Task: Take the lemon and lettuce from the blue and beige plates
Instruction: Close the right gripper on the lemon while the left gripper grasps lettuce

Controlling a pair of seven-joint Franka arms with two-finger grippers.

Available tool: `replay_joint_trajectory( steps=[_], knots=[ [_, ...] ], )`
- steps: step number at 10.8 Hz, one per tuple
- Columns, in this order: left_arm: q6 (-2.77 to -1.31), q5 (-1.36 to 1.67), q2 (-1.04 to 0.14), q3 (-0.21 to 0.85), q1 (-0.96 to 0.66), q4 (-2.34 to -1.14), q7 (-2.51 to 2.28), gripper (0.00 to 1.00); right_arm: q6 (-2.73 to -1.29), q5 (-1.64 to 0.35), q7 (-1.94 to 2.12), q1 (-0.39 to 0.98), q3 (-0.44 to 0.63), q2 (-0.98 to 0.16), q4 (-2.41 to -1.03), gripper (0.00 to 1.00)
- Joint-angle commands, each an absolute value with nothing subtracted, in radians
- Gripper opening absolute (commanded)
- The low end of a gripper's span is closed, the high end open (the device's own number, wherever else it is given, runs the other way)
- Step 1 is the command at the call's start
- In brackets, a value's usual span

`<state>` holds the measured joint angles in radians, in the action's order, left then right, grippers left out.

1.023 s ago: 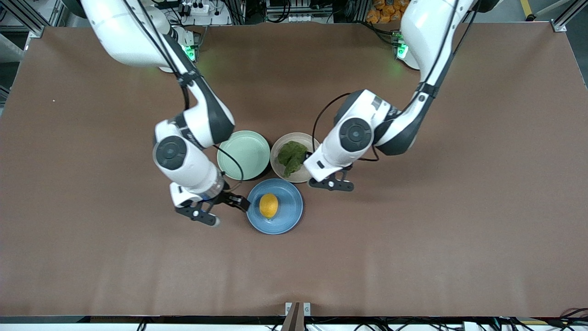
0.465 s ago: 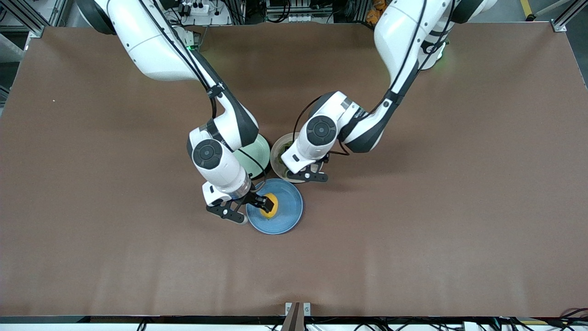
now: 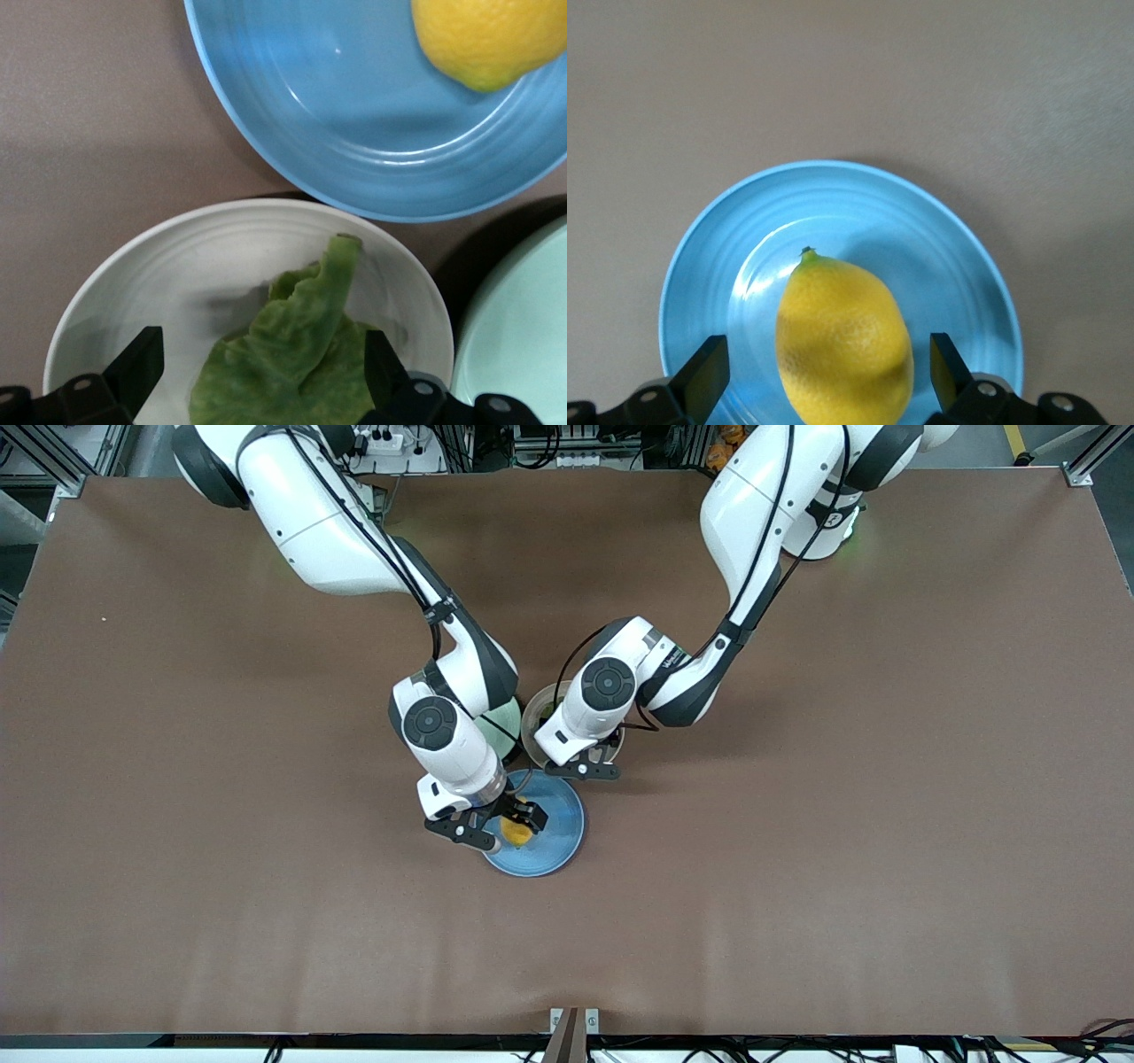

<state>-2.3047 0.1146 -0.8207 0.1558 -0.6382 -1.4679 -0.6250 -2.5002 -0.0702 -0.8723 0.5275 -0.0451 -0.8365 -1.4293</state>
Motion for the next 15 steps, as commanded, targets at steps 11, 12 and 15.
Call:
replay_joint_trajectory(
  steps=[11, 12, 15],
  knots=[
    [-2.338, 0.118, -0.858, 0.121, -0.704, -1.448, -0.706, 0.00, -2.186, -0.043, -0.920, 0.454, -0.077, -0.795, -1.287, 0.19],
    [-2.338, 0.118, -0.853, 0.121, -0.704, -1.448, -0.706, 0.00, -2.168, -0.043, -0.875, 0.427, -0.077, -0.755, -1.308, 0.19],
    [-2.327, 0.115, -0.827, 0.121, -0.695, -1.451, -0.706, 0.00, -2.013, -0.044, -0.674, 0.300, -0.078, -0.614, -1.406, 0.20]
  ],
)
